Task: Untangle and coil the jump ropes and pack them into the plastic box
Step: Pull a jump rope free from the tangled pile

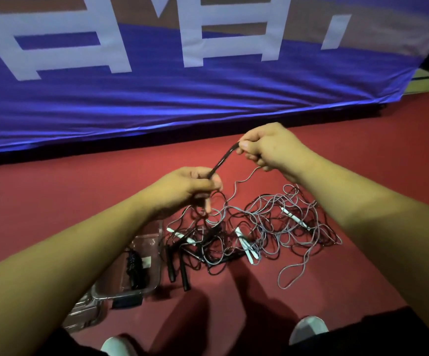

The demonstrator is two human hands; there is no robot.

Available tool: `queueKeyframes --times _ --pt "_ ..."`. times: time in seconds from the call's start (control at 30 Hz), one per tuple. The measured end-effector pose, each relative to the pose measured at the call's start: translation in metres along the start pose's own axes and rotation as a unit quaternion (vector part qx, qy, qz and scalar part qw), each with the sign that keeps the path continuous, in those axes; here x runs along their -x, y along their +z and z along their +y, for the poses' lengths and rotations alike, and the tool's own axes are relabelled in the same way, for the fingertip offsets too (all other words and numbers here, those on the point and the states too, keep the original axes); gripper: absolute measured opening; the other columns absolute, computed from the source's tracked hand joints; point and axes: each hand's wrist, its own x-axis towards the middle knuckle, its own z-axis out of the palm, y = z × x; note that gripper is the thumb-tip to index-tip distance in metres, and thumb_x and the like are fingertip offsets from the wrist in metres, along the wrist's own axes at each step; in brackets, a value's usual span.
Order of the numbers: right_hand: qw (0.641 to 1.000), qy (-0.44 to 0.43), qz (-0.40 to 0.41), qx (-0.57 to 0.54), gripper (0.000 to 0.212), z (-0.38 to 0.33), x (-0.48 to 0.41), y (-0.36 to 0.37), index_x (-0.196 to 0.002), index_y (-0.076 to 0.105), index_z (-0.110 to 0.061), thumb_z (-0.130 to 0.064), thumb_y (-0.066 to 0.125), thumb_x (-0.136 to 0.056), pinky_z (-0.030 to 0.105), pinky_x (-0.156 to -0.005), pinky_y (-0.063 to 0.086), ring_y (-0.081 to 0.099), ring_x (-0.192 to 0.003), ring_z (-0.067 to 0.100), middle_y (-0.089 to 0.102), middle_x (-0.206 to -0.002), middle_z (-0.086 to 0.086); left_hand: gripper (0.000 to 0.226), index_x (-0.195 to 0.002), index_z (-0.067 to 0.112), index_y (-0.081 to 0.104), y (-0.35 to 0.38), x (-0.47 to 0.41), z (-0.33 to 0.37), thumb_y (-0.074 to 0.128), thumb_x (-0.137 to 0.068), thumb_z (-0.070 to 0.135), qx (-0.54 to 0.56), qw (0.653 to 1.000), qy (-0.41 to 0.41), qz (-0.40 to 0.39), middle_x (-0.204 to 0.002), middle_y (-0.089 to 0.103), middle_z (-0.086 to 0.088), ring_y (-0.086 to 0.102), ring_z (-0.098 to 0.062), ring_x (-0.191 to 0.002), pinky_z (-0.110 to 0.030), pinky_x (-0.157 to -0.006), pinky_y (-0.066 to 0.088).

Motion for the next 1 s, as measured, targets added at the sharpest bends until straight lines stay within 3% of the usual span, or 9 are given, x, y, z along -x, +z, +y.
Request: queueKeyframes --times 0.17,0.27,0.43,0.57,0.63,0.73,0.8,0.93,1.0 --pt "0.977 0.021 0.212 -0.016 0.028 0.02 -0.014 -0.023 -0.063 0.062 -0.016 -0.004 0.05 -0.085 0.015 -0.039 0.025 0.034 -0.042 0.011 0.047 -0.054 0.002 0.013 -0.085 0.001 0.061 -0.026 0.005 -0.01 0.053 -0.092 0.008 -0.128 0.989 -0.071 -0.013 -0.05 0.045 -0.002 0.044 -0.013 -0.041 -0.019 -0.043 0.033" --pt "0.956 0.03 0.263 0.126 0.021 0.042 -0.021 -0.04 -0.071 0.07 -0.014 -0.01 0.055 -0.085 0.023 -0.057 0.04 0.052 -0.059 0.014 0.061 -0.066 0.005 0.017 -0.083 0.005 0.059 -0.025 0.011 -0.006 0.059 -0.093 0.018 -0.095 0.992 -0.085 -0.004 -0.047 0.035 0.008 0.026 -0.006 -0.04 -0.018 -0.039 0.021" --pt "0.922 0.129 0.065 0.36 0.027 0.056 -0.016 -0.035 -0.104 0.07 -0.002 -0.013 0.054 -0.084 0.034 -0.081 0.052 0.067 -0.094 0.033 0.071 -0.102 0.021 0.032 -0.084 0.005 0.057 -0.019 0.012 -0.002 0.048 -0.099 0.031 -0.068 0.995 -0.075 -0.019 -0.051 0.04 0.006 0.026 -0.005 -0.039 -0.015 -0.037 0.021" --pt "0.921 -0.086 -0.133 0.356 0.08 0.013 0.001 0.0 -0.15 0.027 -0.012 -0.01 0.066 -0.081 0.024 -0.114 0.025 0.035 -0.139 0.02 0.034 -0.154 0.007 0.032 -0.076 0.01 0.057 -0.011 0.008 0.005 0.048 -0.102 0.026 -0.152 0.985 -0.074 -0.024 -0.052 0.036 0.003 0.025 -0.01 -0.043 -0.021 -0.041 0.019" --pt "0.923 -0.131 -0.192 0.308 0.064 0.005 0.007 0.024 -0.141 0.045 -0.013 -0.013 0.07 -0.082 0.026 -0.107 0.036 0.051 -0.124 0.015 0.053 -0.139 0.005 0.031 -0.076 0.01 0.057 -0.007 0.007 0.011 0.051 -0.102 0.024 -0.183 0.979 -0.075 -0.049 -0.051 0.035 0.002 0.024 -0.01 -0.043 -0.022 -0.041 0.019" --pt "0.927 -0.115 -0.202 0.295 0.009 0.007 0.009 0.033 -0.089 0.067 -0.012 -0.021 0.065 -0.09 0.032 -0.073 0.047 0.061 -0.075 0.017 0.067 -0.082 0.004 0.023 -0.08 0.002 0.061 -0.013 0.007 0.014 0.058 -0.097 0.016 -0.237 0.967 -0.095 -0.024 -0.051 0.038 0.003 0.028 -0.01 -0.042 -0.022 -0.04 0.022" --pt "0.936 -0.105 -0.203 0.269 0.024 0.009 0.011 0.024 -0.074 0.061 -0.015 -0.021 0.056 -0.097 0.033 -0.068 0.049 0.061 -0.067 0.018 0.064 -0.072 0.007 0.017 -0.078 0.001 0.062 -0.022 0.011 0.009 0.058 -0.092 0.008 -0.274 0.956 -0.104 0.0 -0.051 0.041 0.003 0.033 -0.011 -0.043 -0.02 -0.041 0.027" --pt "0.96 -0.017 -0.26 0.1 0.017 0.007 0.018 0.018 -0.089 0.055 -0.011 -0.027 0.055 -0.097 0.029 -0.052 0.035 0.038 -0.048 0.015 0.054 -0.061 0.009 0.017 -0.078 0.005 0.06 -0.037 0.019 -0.001 0.06 -0.094 0.007 -0.192 0.974 -0.121 0.013 -0.048 0.039 0.004 0.032 -0.007 -0.039 -0.019 -0.041 0.028" --pt "0.943 -0.021 -0.303 0.139 0.025 0.005 0.022 0.021 -0.106 0.055 -0.012 -0.035 0.052 -0.097 0.024 -0.046 0.03 0.034 -0.044 0.014 0.056 -0.059 0.005 0.012 -0.079 0.003 0.062 -0.041 0.02 0.0 0.066 -0.089 0.008 -0.163 0.981 -0.102 0.019 -0.048 0.037 0.002 0.03 -0.008 -0.041 -0.018 -0.042 0.025"
